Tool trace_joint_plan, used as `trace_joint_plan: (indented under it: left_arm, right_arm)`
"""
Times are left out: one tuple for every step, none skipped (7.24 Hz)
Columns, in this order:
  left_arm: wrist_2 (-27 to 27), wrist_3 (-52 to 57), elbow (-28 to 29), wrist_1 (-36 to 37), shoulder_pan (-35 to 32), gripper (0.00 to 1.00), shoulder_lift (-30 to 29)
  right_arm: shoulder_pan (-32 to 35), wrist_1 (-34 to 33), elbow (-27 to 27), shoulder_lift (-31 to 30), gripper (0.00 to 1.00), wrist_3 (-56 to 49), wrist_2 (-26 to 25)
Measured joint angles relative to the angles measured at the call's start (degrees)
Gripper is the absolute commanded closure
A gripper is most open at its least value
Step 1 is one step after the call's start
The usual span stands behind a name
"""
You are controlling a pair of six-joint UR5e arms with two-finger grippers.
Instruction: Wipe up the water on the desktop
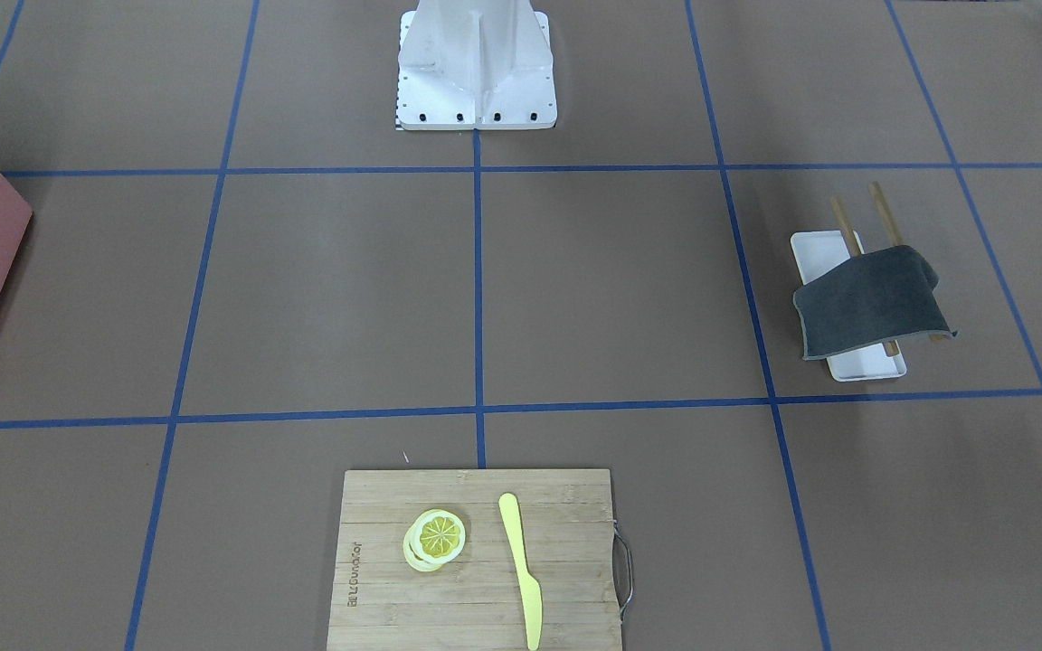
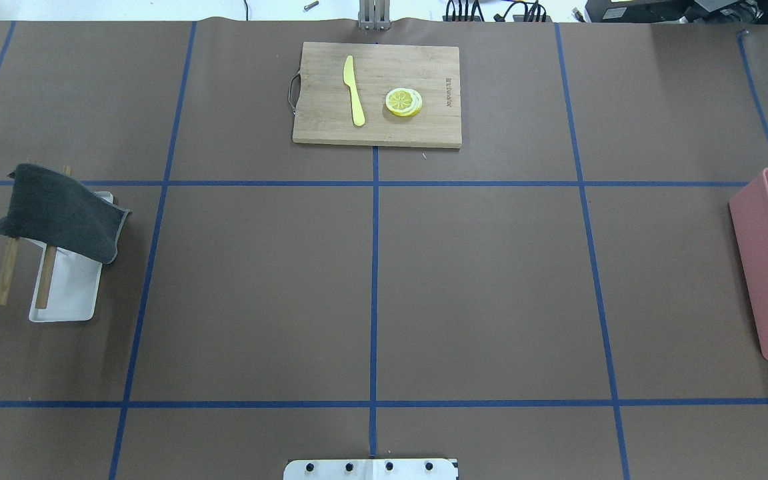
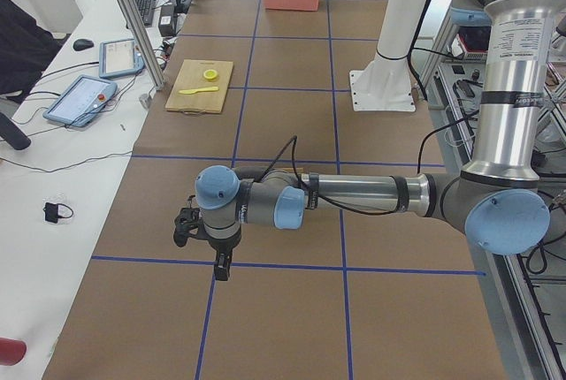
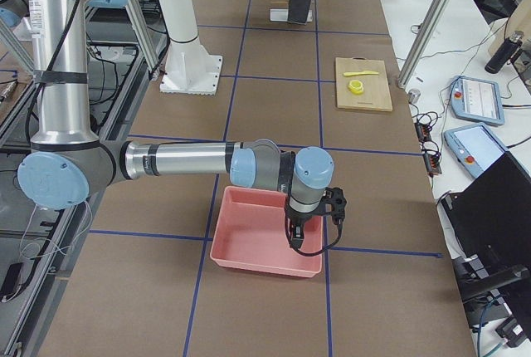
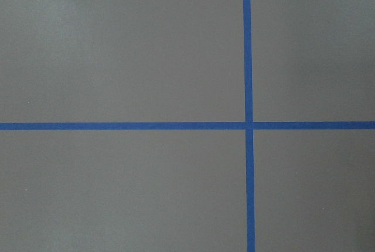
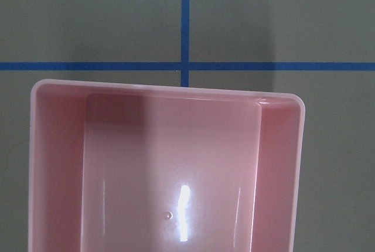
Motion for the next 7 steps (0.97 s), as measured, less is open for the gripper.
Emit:
trace_joint_plan:
  left_arm:
    - [-0.1,-0.6,0.1,-1.0,0.1,0.02,0.1]
    - [-0.1,-1.7,-0.5,-1.4,0.1,0.02,0.0]
    - [-0.3,-3.4,-2.0,-1.7,0.2,0.02,-0.1]
    - [-1.6,-6.3,-3.5,-2.7,0.2,0.02,-0.2]
    - [-4.3,-10.9,-5.0,-4.3,0.4,0.02,-0.2]
    - [-6.5,-17.5,-6.4,-7.0,2.0,0.02,-0.1]
    - [-7.2,-25.2,-7.6,-10.1,5.4,0.02,-0.1]
  right_arm:
    - [0.0,0.2,0.0,0.1,0.0,0.1,0.4]
    - [0.0,0.3,0.0,0.3,0.0,0.1,1.3]
    - [0.0,0.3,0.0,0.3,0.0,0.1,2.4]
    - [0.0,0.5,-0.2,0.2,0.0,0.1,3.7]
    - [0.0,1.2,-0.4,-0.1,0.0,0.0,4.6]
    - [-0.1,2.4,-0.6,-0.3,0.0,0.0,5.0]
    - [-0.1,3.1,-0.7,-0.4,0.0,0.0,5.1]
